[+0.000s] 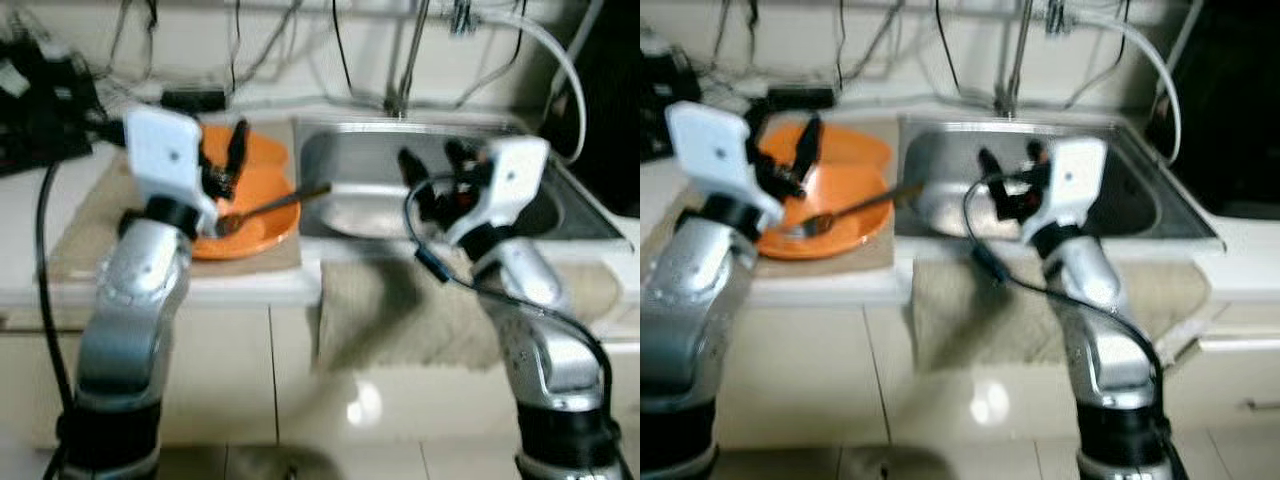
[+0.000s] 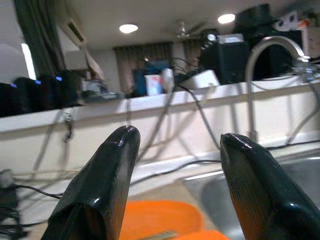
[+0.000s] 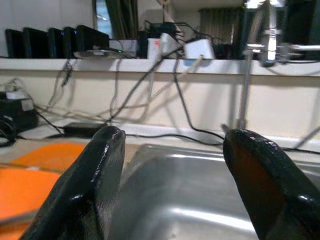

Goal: Kitchen organization

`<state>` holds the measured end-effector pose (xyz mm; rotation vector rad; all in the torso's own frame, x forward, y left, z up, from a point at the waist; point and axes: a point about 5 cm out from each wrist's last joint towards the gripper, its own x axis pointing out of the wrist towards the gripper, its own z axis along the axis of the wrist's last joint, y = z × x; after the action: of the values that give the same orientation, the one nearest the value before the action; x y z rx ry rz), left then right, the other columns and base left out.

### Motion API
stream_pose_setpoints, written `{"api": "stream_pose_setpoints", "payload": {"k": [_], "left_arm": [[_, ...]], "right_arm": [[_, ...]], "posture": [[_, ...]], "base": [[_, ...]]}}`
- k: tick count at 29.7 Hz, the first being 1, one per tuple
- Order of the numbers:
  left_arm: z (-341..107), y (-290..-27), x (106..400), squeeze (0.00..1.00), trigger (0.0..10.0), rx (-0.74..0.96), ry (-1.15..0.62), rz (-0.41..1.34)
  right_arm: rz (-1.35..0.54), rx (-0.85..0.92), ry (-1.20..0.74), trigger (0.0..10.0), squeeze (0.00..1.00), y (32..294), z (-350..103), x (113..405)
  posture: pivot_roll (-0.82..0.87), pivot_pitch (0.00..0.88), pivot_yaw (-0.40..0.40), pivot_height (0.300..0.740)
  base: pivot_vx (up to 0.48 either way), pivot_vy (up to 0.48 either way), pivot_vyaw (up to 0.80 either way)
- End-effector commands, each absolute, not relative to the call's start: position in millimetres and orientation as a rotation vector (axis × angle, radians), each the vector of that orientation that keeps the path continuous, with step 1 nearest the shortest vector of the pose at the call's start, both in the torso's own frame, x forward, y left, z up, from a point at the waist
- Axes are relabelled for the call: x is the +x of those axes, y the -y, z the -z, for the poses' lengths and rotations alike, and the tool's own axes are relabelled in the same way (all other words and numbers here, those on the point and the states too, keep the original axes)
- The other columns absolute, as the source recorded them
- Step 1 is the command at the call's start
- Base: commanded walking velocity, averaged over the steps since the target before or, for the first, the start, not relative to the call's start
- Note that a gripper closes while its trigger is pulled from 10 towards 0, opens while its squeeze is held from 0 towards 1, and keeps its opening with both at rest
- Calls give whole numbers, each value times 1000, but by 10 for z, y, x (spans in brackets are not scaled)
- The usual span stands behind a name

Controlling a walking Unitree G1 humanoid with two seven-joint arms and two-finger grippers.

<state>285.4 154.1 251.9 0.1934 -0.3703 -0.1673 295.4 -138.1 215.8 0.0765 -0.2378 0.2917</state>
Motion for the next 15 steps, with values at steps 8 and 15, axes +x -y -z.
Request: {"api": "stream_pose_setpoints", "payload": {"k": [8,15], "left_arm": [[-2521,-1613,2867,0,10000,194,361,135],[-2523,-1602,2855,0,10000,193,364,136]], "right_arm": [[-320,31,250,10000,0,1324,-2195,2955],[-316,38,251,10000,0,1311,-2192,2960]], "posture": [[8,0,-33,740],[9,0,-39,740]], "base": [[293,0,0],[283,0,441]]}}
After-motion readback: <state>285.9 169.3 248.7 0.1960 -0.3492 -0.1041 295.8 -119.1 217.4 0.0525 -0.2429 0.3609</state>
